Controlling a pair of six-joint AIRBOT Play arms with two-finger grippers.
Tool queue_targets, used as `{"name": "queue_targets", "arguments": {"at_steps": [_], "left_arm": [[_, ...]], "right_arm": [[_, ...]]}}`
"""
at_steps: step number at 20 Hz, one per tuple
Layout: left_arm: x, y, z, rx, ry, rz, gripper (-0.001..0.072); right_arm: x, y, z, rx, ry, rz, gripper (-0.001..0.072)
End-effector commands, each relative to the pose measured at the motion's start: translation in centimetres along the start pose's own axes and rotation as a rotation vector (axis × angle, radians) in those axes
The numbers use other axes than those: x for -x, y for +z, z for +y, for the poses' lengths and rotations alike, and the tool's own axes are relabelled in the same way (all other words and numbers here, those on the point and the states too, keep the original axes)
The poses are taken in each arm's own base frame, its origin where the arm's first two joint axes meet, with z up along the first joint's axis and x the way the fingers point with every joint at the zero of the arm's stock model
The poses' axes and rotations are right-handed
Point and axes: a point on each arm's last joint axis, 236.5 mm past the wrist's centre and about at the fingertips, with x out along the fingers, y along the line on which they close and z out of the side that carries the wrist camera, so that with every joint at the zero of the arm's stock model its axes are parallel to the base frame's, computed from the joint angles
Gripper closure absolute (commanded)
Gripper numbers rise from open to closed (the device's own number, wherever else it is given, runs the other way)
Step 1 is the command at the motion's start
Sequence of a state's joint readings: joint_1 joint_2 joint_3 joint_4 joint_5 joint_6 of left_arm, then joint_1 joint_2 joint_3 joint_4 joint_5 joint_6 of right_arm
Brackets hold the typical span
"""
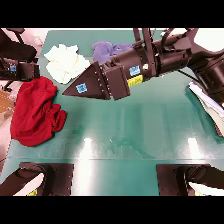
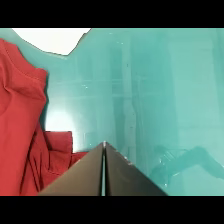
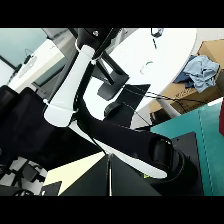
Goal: Fold the shirts.
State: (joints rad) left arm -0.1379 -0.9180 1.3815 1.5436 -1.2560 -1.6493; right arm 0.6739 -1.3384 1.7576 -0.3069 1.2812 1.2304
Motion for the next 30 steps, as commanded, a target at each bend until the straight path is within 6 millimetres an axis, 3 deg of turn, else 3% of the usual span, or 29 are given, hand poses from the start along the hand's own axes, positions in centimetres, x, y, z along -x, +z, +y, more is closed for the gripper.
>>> {"name": "queue_targets", "arguments": {"at_steps": [1, 13, 15, 20, 22, 27, 30], "left_arm": [[0.0, -0.1, 0.0, 0.0, 0.001, 0.003, 0.0682], [0.0, 0.0, 0.0, 0.0, 0.001, 0.0, 0.0682], [0.0, 0.0, 0.0, 0.0, 0.001, 0.0, 0.0681], [0.3, 4.1, -0.2, 0.0, -0.011, -0.172, 0.0682], [0.3, 4.0, -1.2, 0.018, -0.054, -0.17, 0.0682], [0.4, 4.0, -2.0, 0.033, -0.089, -0.17, 0.0682], [0.0, 1.6, -1.5, 0.085, -0.066, -0.065, 0.0682]], "right_arm": [[0.0, -0.1, 0.0, -0.002, 0.001, 0.002, 0.0691], [0.0, -0.1, -0.1, -0.003, 0.0, 0.003, 0.0691], [0.0, 0.7, -0.4, -0.003, -0.012, -0.03, 0.0691], [0.4, 4.2, -1.6, -0.003, -0.064, -0.18, 0.069], [0.6, 5.2, -2.0, -0.003, -0.079, -0.223, 0.0691], [0.6, 5.2, -2.0, -0.001, -0.082, -0.221, 0.069], [0.6, 5.0, -2.0, 0.0, -0.082, -0.214, 0.069]]}}
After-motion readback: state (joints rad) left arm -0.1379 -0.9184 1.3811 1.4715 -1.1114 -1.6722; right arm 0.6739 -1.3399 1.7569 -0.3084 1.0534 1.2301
